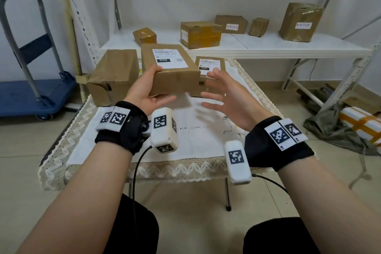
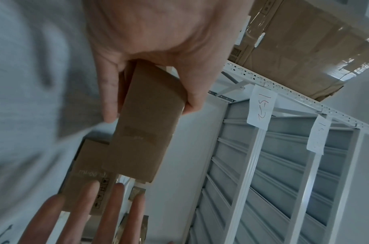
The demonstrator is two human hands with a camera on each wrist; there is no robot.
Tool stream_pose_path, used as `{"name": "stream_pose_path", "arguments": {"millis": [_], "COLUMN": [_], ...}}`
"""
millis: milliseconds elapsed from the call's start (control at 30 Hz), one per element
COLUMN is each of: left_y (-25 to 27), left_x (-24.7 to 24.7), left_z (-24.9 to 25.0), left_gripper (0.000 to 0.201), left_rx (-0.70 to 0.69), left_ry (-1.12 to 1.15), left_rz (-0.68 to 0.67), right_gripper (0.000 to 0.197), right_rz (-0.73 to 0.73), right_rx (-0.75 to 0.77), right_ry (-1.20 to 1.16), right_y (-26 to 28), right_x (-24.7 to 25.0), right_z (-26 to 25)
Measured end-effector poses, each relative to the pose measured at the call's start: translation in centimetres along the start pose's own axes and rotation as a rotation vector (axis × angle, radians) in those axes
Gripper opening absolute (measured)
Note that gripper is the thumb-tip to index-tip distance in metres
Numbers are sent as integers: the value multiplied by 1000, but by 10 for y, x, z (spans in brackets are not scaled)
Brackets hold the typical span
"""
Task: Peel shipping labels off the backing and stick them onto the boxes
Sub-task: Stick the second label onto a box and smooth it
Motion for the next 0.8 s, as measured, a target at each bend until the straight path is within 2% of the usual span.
{"name": "stream_pose_path", "arguments": {"millis": [100, 167, 433, 567, 633, 767, 800], "left_y": [-2, -3, -3, -4, -4, -1, 1], "left_x": [3, 4, 8, 10, 12, 15, 13], "left_z": [-3, -6, -7, -6, -6, -4, -4], "left_gripper": [25, 22, 43, 34, 43, 47, 42], "left_rx": [25, 46, 61, 42, 40, 32, 43], "left_ry": [-18, -36, -66, 11, 31, 35, 21], "left_rz": [23, 29, 85, 95, 111, 158, 153], "right_gripper": [57, 53, 46, 34, 49, 93, 102], "right_rz": [-34, -50, -88, -61, -53, -88, -94], "right_rx": [-22, -32, -128, -132, -133, -135, -132], "right_ry": [22, 28, 63, 32, 23, 43, 41], "right_y": [-4, -6, -13, -20, -26, -36, -38], "right_x": [-5, -8, -19, -25, -26, -31, -32], "right_z": [7, 9, 23, 28, 31, 36, 37]}}
Point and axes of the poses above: each hand's wrist, its own y-axis away from the middle knuckle, its own x-axis out of the back of the hand, z = x × y, the point moved 5 cm from there along -y, towards the middle knuckle, and after that the axes turned 4 degrees about -z, right-handed, at the moved point
